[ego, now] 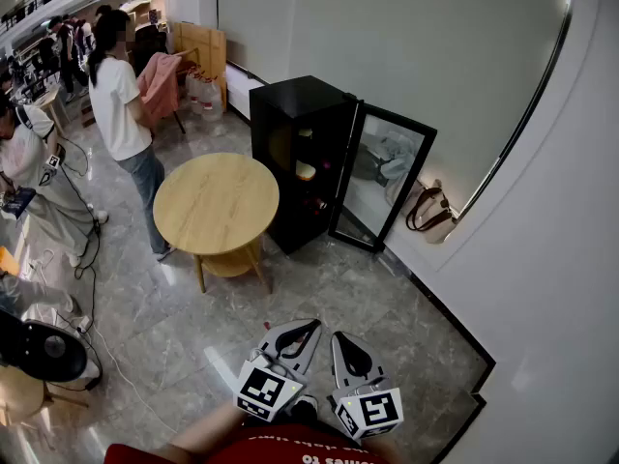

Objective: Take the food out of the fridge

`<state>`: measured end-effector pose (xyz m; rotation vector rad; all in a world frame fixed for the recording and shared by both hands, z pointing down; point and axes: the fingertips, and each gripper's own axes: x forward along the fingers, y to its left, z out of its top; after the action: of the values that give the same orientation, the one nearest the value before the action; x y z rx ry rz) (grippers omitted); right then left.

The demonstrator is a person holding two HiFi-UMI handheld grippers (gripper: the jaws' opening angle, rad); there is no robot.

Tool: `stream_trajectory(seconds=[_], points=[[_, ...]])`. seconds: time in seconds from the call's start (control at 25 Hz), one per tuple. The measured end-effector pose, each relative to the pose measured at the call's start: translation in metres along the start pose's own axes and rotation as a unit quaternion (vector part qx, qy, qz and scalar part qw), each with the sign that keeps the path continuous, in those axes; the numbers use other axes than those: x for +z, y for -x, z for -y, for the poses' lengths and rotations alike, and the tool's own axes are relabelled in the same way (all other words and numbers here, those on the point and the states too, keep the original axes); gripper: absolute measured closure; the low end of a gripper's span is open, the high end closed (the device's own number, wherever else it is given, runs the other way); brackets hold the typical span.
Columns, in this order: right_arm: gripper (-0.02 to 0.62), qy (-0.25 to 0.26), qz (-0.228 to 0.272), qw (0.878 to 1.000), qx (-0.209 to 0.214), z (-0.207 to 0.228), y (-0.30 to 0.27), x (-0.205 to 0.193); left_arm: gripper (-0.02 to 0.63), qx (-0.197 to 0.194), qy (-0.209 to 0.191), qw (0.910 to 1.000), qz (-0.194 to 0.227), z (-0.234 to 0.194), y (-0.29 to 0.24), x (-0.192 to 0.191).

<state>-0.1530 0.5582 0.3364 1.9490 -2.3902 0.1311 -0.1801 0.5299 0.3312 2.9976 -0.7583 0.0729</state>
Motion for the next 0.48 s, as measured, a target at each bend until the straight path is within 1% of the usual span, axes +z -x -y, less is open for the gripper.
stream_trajectory(seconds=[0.28, 0.48], points=[[0.585, 0.001, 0.003, 1.000, -0.006, 0.0115, -0.0015, 0.0039, 0.598, -0.003, 0.001, 1.0000, 0.006, 0.0024, -0.0090, 0.0037], [0.586, -0.003, 0.003, 1.000, -0.003, 0.0088, -0.0016, 0.0021, 0.598, -0.010, 0.005, 0.9999, 0.008, 0.0043, -0.0082, 0.0055]])
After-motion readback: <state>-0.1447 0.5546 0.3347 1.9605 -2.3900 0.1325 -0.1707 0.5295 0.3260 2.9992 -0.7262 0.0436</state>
